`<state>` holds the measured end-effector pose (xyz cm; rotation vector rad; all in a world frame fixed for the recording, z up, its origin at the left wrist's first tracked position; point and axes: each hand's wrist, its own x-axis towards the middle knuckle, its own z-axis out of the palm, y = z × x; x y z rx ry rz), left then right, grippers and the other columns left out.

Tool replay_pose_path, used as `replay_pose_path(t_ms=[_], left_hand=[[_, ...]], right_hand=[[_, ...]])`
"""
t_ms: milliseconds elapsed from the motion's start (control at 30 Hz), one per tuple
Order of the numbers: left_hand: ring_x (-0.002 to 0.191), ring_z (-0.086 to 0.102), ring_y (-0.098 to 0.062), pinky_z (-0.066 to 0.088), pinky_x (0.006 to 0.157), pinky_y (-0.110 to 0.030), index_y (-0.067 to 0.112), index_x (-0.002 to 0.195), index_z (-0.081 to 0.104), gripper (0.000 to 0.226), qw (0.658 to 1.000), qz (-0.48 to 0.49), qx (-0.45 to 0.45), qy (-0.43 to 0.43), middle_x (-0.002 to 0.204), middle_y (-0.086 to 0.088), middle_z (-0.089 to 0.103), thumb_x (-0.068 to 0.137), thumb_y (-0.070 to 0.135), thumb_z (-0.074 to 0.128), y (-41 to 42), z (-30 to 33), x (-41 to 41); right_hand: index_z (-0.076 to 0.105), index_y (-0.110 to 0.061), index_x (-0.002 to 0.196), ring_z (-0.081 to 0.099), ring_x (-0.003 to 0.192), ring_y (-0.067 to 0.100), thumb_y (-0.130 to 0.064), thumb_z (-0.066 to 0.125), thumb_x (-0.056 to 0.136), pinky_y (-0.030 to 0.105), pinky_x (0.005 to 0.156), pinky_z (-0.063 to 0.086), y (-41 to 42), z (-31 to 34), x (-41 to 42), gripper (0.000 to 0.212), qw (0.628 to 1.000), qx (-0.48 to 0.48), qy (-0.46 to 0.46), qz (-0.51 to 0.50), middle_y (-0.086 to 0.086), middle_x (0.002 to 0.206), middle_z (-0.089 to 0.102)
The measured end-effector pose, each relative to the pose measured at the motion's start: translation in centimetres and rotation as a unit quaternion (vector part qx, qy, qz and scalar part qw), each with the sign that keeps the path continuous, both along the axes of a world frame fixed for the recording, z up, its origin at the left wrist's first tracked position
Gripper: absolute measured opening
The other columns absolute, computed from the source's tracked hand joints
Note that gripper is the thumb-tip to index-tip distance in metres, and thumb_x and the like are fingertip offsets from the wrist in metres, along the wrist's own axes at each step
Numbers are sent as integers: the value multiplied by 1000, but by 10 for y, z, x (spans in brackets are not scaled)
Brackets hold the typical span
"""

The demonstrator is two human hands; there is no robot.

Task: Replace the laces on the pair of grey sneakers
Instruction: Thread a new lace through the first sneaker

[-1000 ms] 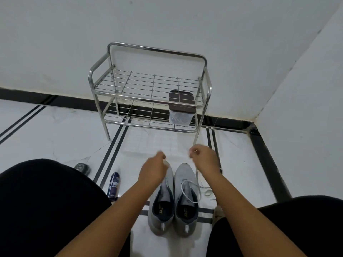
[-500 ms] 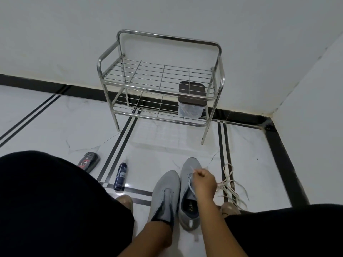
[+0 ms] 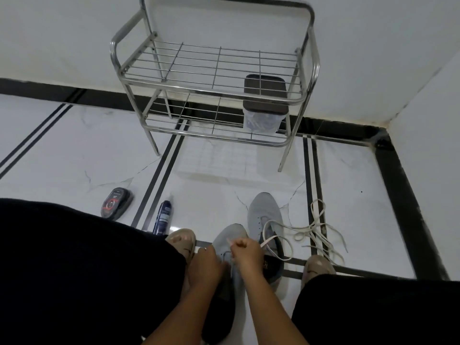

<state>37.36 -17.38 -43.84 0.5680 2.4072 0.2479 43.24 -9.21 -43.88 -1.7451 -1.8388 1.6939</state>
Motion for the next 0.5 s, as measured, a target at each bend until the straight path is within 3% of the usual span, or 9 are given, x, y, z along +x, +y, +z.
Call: replay_pose_path(t_ms=[67, 233, 300, 500], left_hand=[[107, 57, -24, 46, 78, -32, 18, 111, 54, 38, 1000, -7, -9, 8, 114, -4, 57, 88, 46, 48, 3, -12, 0], [95, 63, -21, 44, 69, -29, 19, 103, 61, 33, 998, -22, -13, 49, 101, -2, 64, 94, 43, 40, 0, -26, 1], [91, 65, -20, 43, 66, -27, 20, 98, 64, 29, 998, -21, -10, 51, 97, -1, 67, 94, 38, 42, -1, -28, -1], [83, 63, -20, 41, 64, -28, 19, 87, 61, 29, 997, -18, 18, 69, 93, -1, 64, 95, 39, 42, -11, -26, 3]], right_hand=[[75, -14, 87, 67, 88, 21, -19, 66, 86, 26, 81, 51, -5, -15, 3, 10, 996, 28, -61, 61, 2, 91, 73], [75, -14, 87, 63, 88, 22, -18, 60, 86, 25, 76, 49, -12, -31, 5, 16, 978, 107, -124, 131, 4, 100, 65], [73, -13, 88, 60, 87, 22, -17, 56, 89, 23, 70, 41, -16, -33, 3, 18, 970, 129, -149, 143, 6, 103, 59], [74, -13, 95, 53, 83, 17, -22, 57, 93, 20, 71, 38, -20, -42, 5, 19, 969, 139, -152, 133, 5, 107, 56]])
